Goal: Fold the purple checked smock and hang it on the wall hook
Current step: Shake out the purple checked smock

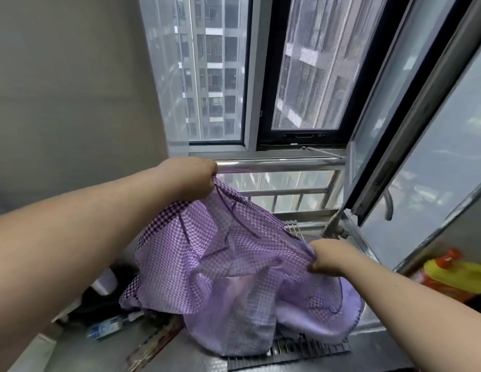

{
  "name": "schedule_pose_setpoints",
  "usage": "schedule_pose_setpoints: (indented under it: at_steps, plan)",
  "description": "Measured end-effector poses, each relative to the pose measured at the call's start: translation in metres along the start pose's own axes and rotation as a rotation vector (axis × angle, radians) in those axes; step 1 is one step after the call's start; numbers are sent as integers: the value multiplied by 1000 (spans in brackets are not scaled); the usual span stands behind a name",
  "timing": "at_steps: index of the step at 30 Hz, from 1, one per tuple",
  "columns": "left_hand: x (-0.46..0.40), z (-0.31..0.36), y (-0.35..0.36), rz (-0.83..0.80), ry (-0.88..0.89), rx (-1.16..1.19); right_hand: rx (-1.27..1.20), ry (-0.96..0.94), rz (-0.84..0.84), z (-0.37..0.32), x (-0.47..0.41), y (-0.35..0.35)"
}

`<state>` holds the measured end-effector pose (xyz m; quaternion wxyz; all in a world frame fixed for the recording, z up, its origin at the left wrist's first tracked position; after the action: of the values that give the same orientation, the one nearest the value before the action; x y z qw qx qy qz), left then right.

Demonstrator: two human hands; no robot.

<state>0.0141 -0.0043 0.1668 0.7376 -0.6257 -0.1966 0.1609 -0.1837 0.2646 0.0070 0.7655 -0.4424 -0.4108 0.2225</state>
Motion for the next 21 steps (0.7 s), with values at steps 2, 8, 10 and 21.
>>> schedule_pose_setpoints:
  at_steps: [2,8,10,21]
  plan:
    - [2,-2,-1,-19,29,-75,4,35,-52,9,10,3]
    - [13,-11,0,-163,28,-193,-32,77,-128,26,40,3]
    - [22,-12,-5,-101,-8,-152,-143,101,-79,33,54,-5]
    - [116,0,-48,197,-263,290,-645,265,427,56,129,-24]
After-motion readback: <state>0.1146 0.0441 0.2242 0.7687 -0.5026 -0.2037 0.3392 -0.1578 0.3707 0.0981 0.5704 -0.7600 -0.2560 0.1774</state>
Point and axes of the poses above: each hand's wrist, its own x-axis away from the middle knuckle, its own y-axis out of the palm, z = x × y, the point moved 1 cm from there along -x, towards the middle knuckle, and after that the axes turned 10 degrees about x, right-handed, at the moved point
